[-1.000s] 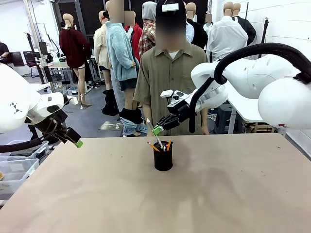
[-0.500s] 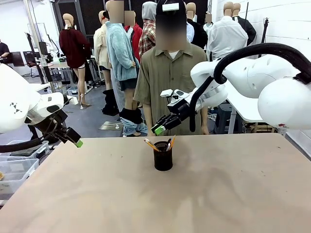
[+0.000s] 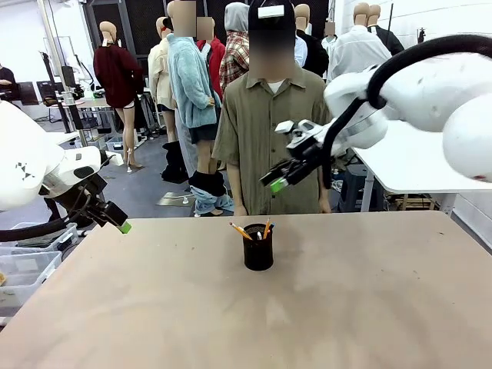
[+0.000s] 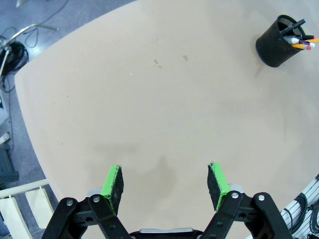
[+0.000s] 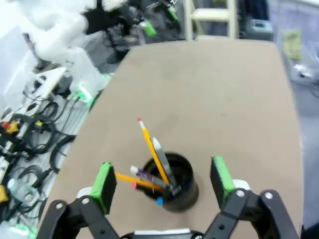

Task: Place the pens into the pen holder.
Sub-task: Pick up a writing instrument from the table and place it into the Pen holder.

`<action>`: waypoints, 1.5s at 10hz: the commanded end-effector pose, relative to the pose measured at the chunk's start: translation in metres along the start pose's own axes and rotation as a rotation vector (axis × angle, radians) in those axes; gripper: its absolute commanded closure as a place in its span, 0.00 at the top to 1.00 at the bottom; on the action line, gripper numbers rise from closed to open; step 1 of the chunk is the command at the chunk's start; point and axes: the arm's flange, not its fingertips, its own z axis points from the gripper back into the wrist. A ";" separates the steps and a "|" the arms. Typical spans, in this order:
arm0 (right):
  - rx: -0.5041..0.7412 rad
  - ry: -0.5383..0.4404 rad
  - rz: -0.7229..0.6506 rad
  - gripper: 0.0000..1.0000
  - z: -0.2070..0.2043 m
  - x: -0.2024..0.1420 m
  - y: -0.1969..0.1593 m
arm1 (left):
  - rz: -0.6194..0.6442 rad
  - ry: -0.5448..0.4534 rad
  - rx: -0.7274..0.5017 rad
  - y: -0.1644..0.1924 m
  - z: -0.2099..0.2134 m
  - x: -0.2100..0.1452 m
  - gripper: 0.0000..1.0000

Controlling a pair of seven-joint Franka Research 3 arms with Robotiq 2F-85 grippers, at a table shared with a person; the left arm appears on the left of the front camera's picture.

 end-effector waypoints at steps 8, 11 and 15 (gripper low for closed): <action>-0.555 0.136 -0.612 1.00 0.115 -0.059 0.158 | 0.016 -0.005 0.016 -0.003 -0.002 0.000 0.88; -0.565 0.090 -0.541 1.00 0.135 -0.067 0.163 | 0.016 -0.005 0.016 -0.003 -0.002 0.000 0.88; -0.565 0.090 -0.541 1.00 0.135 -0.067 0.163 | 0.016 -0.005 0.016 -0.003 -0.002 0.000 0.88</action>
